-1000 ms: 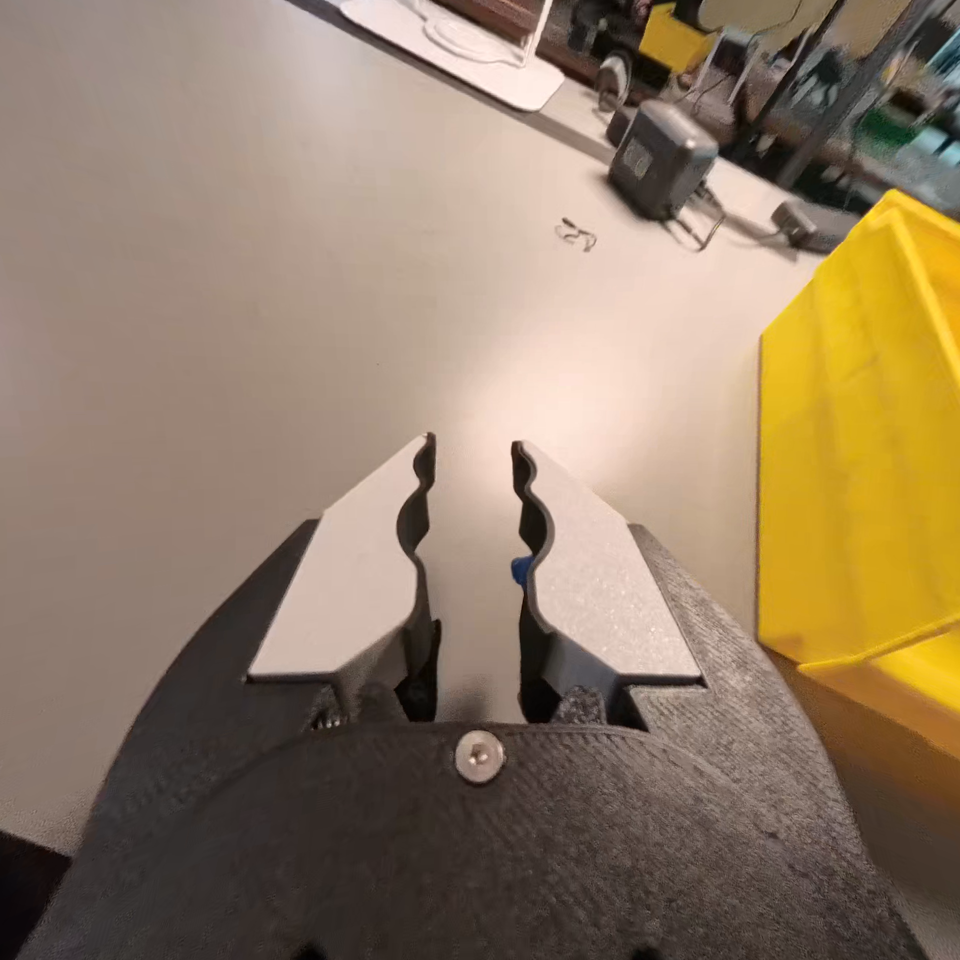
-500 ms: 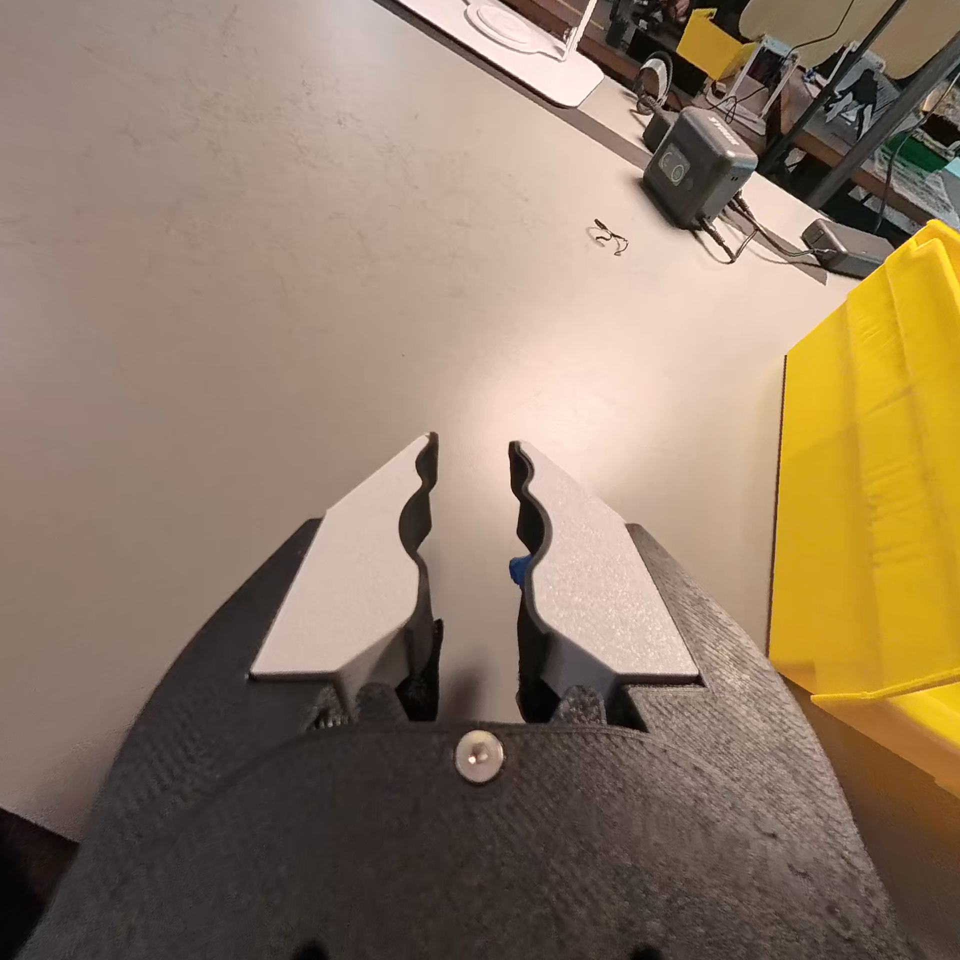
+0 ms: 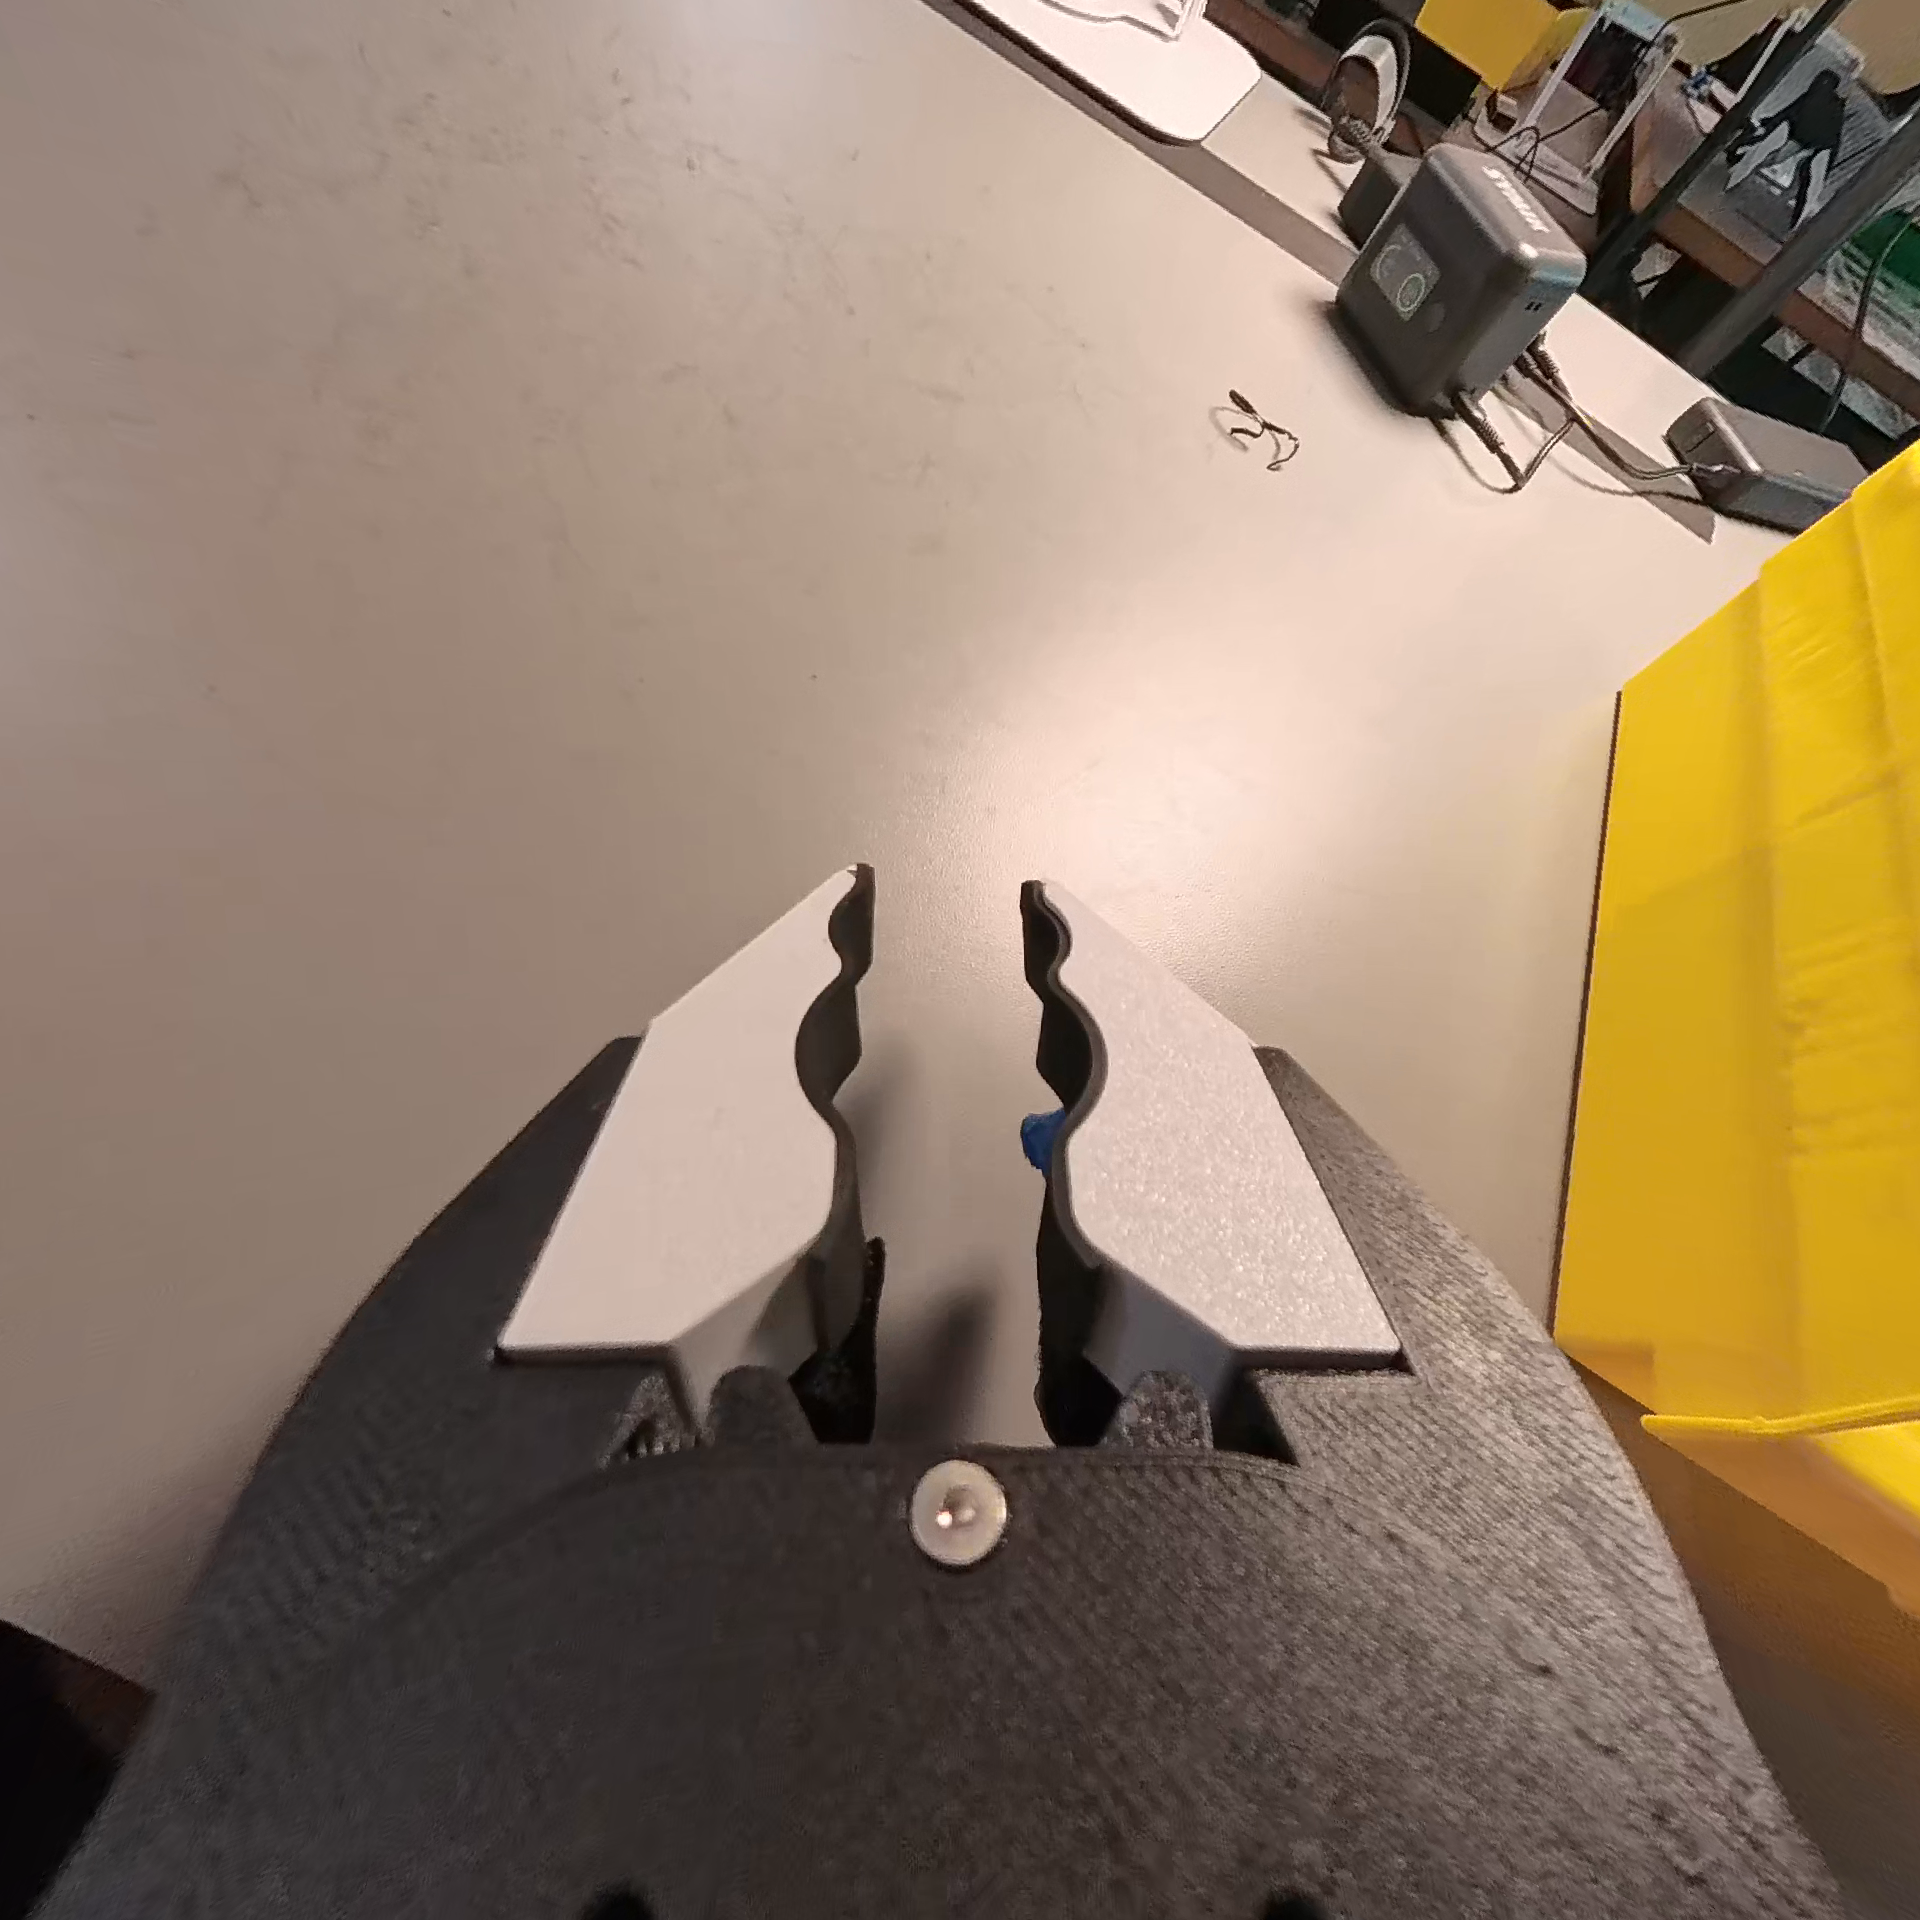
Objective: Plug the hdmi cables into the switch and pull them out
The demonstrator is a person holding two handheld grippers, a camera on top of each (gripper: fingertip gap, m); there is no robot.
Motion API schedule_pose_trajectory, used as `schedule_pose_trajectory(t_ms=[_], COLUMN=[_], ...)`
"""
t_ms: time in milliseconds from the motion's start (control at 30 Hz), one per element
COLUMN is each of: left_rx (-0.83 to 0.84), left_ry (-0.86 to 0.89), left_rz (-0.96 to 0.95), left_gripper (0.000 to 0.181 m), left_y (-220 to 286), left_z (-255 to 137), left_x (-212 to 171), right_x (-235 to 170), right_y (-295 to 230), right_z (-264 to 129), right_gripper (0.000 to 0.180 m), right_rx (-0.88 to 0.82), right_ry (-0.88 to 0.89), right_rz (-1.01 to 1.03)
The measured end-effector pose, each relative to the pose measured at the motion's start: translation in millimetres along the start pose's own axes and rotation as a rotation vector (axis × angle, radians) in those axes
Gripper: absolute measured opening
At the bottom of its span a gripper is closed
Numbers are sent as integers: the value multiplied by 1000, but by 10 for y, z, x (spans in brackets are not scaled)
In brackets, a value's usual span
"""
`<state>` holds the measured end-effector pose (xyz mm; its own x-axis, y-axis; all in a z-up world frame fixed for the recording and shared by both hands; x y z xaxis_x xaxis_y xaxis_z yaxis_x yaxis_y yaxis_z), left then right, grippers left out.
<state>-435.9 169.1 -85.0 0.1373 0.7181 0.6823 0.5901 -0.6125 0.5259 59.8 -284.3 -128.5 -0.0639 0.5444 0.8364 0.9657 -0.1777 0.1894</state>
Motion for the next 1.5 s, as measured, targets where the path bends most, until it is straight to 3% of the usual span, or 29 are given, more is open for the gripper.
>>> schedule_pose_trajectory(t_ms=[267, 433, 633, 800, 933, 1100, 1300, 1500], left_rx=[-215, -312, -341, -360, -374, -414, -511, -493], left_ry=[181, 301, 391, 391, 313, 159, -54, -266], left_rz=[-114, -40, 170, 423, 570, 651, 683, 848], left_gripper=[81, 82, 81, 81, 81, 81, 81, 81], left_y=[130, 446, 1299, 2279, 2840, 3225, 3593, 3819], left_z=[-126, -389, -784, -822, -442, 383, 1339, 1934], left_x=[148, 318, 557, 513, 280, -186, -941, -1724], right_x=[-6, -5, -2, 4, 12, 19, 12, -1], right_y=[-10, -12, -15, -19, -23, -28, -26, -38], right_z=[3, 2, -5, -15, -33, -60, -85, -79], right_gripper=[31, 31, 31, 32, 31, 31, 31, 31], right_rx=[4, 6, 3, -2, -6, -9, -11, 3], right_ry=[-6, -6, 0, 8, 22, 40, 51, 41], right_rz=[-7, -7, -10, -17, -24, -33, -46, -53])
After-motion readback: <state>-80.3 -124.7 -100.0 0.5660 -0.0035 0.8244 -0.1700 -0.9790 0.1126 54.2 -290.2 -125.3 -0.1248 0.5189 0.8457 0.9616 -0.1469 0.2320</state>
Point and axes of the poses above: each gripper's, where its closed fingertips meet, z out along the fingers, x out of its top, y = z × x across the jaws, the point moved 4 cm from there along -z, back along the fingers, and after that the axes turned 8 degrees about z, right-handed, at the moved point
